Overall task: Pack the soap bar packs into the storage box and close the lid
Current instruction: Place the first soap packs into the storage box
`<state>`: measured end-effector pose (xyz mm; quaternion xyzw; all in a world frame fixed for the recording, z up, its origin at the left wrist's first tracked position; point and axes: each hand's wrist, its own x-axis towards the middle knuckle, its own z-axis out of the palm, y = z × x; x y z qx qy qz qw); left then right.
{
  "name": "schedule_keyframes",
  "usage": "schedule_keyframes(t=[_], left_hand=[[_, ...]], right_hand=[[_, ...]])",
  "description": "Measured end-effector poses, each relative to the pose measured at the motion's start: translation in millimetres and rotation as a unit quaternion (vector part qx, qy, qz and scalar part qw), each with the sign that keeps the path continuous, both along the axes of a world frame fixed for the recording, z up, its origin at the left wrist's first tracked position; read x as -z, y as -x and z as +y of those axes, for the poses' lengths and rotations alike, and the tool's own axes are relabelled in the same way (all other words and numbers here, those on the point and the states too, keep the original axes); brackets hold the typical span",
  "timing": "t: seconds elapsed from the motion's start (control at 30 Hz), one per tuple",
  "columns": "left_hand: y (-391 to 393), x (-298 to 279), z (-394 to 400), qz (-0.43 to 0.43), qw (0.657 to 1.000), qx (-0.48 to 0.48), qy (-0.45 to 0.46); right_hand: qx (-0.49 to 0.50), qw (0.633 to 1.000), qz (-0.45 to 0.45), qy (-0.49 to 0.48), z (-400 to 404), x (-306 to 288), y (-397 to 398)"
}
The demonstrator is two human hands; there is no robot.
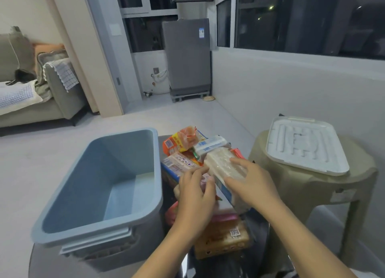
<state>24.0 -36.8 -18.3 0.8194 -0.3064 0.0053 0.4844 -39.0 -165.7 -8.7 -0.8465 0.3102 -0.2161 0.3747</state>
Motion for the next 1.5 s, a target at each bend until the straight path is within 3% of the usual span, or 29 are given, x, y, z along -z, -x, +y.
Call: schedule_keyframes(t=[0.1,0.33,0.53,0.7,0.83,1.03,1.17,1.33,1.5], left_hand=[[3,-8,0,0.015,1.0,0.005,-0.015],[15,-27,0,0.081,0.993,0.068,0.051],[26,-45,-4,0.267,0.941,0.134,0.157],[17,-65,4,0.374,0.887,0.16,0.218],[13,-78,21,0.373,0.879,0.154,0.254],[0,-98,50,0.287,0.908,0.135,0.273],[-20,-109,76,0.279,0.924,0.128,0.229],[-57,-125,104,0.33,0.922,0.119,0.162],[-86,-129,113,0.334,0.924,0.08,0.168]], right_hand=[[0.026,0.998,-0.04,-0.041,1,2,5],[0.037,0.976,-0.176,-0.122,8,-9,31],[-0.03,0.915,-0.284,-0.286,13,-32,52],[-0.119,0.886,-0.276,-0.353,23,-42,56],[-0.214,0.89,-0.244,-0.321,34,-53,52],[-0.261,0.895,-0.214,-0.291,58,-69,26],[-0.286,0.867,-0.227,-0.34,74,-75,1],[-0.304,0.842,-0.218,-0.389,91,-81,-40],[-0.333,0.818,-0.191,-0.428,100,-89,-75]])
